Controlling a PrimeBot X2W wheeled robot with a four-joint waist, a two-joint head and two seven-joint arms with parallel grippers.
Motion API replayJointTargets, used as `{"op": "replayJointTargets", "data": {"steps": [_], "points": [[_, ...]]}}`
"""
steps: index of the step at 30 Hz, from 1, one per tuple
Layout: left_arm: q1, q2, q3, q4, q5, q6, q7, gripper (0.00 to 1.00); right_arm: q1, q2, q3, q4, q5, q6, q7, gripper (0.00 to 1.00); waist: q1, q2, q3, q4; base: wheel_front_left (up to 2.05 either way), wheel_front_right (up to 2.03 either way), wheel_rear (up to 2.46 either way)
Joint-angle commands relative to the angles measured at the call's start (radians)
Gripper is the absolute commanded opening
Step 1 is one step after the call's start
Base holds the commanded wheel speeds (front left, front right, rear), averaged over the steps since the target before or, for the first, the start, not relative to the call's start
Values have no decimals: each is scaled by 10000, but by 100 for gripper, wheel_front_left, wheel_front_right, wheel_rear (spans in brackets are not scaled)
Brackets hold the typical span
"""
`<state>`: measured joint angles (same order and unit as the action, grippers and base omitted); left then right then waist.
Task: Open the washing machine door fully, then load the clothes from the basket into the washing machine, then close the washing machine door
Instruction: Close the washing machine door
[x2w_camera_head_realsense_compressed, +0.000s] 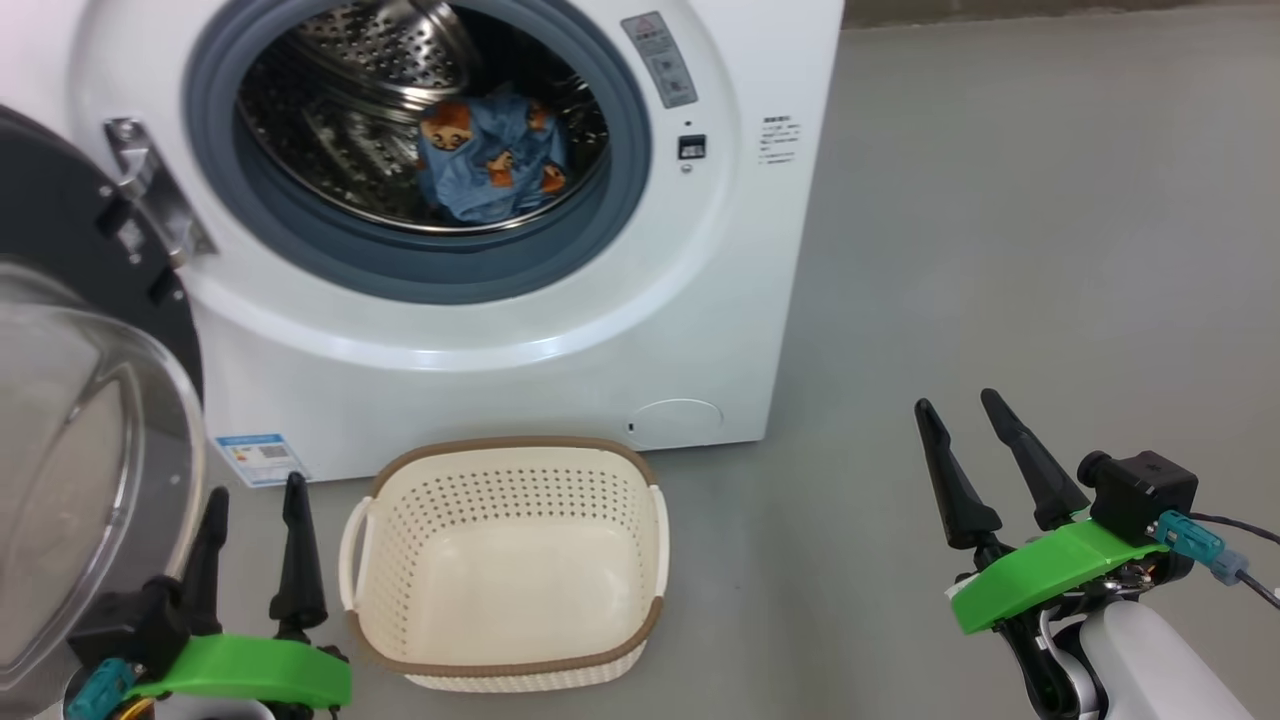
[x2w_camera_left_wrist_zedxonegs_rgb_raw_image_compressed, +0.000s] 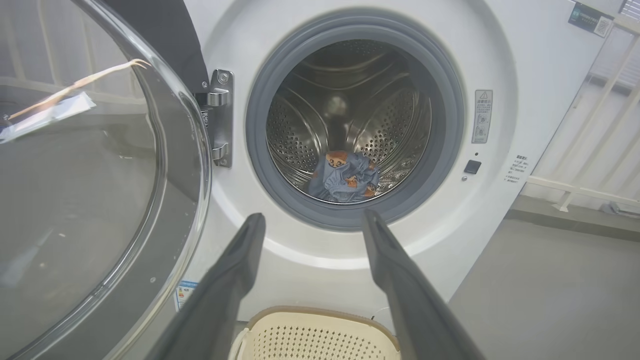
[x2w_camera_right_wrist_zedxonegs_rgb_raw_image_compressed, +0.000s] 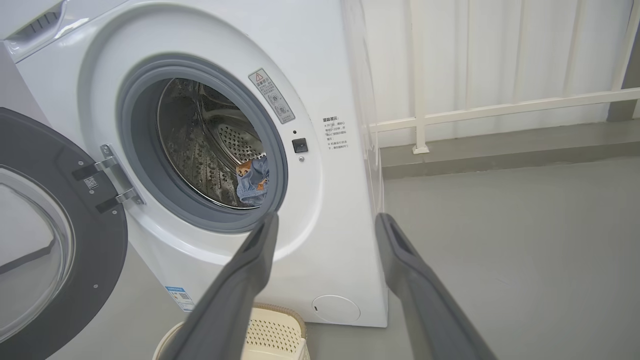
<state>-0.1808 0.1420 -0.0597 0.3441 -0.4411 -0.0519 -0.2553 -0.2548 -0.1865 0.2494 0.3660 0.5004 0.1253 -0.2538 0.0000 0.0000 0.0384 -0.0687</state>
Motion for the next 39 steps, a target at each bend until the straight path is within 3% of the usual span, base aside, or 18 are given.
{"op": "replayJointTargets", "data": {"steps": [1,23,39], "points": [[-110,212,315,-197,115,50,-64,100,54,-95,110,-197,25,54,-80,100,0,0,-63,229,0,0,0],[37,279,283,-93,325,448,-55,100,79,-144,315,-33,-104,54,-80,100,0,0,-187,2665,0,0,0],[213,209,176,-79,424,979,14,100,118,-112,419,67,-126,54,-80,100,0,0,-264,4277,0,0,0]]}}
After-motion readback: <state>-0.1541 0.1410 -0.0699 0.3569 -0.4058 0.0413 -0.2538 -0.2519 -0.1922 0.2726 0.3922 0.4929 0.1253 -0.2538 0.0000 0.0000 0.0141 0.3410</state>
